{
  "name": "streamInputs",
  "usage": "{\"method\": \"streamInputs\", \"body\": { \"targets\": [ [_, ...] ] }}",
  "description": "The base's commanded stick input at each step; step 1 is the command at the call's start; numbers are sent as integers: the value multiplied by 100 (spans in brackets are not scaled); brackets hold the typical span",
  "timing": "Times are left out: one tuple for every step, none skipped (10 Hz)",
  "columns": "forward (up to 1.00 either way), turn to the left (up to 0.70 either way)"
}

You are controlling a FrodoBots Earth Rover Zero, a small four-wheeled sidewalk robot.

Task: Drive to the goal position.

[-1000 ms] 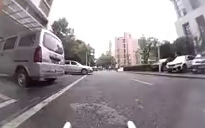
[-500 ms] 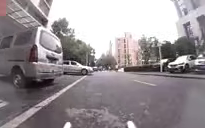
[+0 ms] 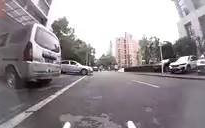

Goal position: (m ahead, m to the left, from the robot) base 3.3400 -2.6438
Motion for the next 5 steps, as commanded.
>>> {"method": "streamInputs", "body": {
  "targets": [
    [45, 0],
    [45, 0],
    [45, 0],
    [45, 0],
    [45, 0]
  ]
}}
